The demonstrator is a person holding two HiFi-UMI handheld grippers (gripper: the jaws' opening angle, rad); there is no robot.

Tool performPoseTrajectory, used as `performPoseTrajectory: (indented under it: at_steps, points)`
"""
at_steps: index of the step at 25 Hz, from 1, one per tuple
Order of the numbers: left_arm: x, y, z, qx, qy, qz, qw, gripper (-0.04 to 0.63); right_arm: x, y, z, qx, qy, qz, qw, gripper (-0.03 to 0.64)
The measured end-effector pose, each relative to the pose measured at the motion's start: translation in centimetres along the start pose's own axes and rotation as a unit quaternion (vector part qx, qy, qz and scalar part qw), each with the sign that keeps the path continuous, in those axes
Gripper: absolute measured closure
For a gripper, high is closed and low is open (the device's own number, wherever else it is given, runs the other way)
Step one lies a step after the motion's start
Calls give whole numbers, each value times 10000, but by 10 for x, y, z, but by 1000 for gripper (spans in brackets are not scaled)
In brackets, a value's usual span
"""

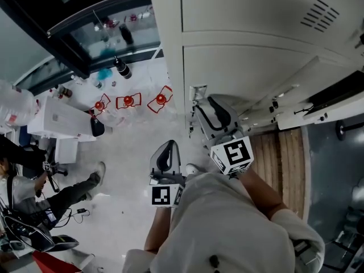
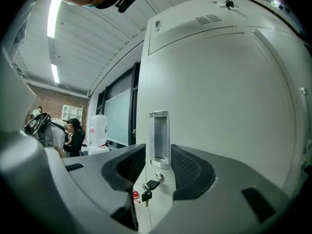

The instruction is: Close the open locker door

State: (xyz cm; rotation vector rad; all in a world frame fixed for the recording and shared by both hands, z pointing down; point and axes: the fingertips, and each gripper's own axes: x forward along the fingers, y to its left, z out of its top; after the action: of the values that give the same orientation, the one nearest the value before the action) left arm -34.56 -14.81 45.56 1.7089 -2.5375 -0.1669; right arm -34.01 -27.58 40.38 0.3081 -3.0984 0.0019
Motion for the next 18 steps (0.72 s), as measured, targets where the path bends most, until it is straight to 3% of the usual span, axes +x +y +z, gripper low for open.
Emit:
performPoseTrajectory:
  at_steps: [6, 11, 18]
  points:
    - [-3, -27, -2, 107, 63, -41, 9999, 586, -41, -5, -4, 177, 32, 240, 9996, 472]
    - [-5, -62, -3, 161, 39, -48, 9999, 586, -84, -17, -14, 239, 66, 307, 9992, 559]
    - [-18, -116, -1, 118, 48, 173, 9998, 586, -160, -34, -24, 453, 131, 502, 9976, 588]
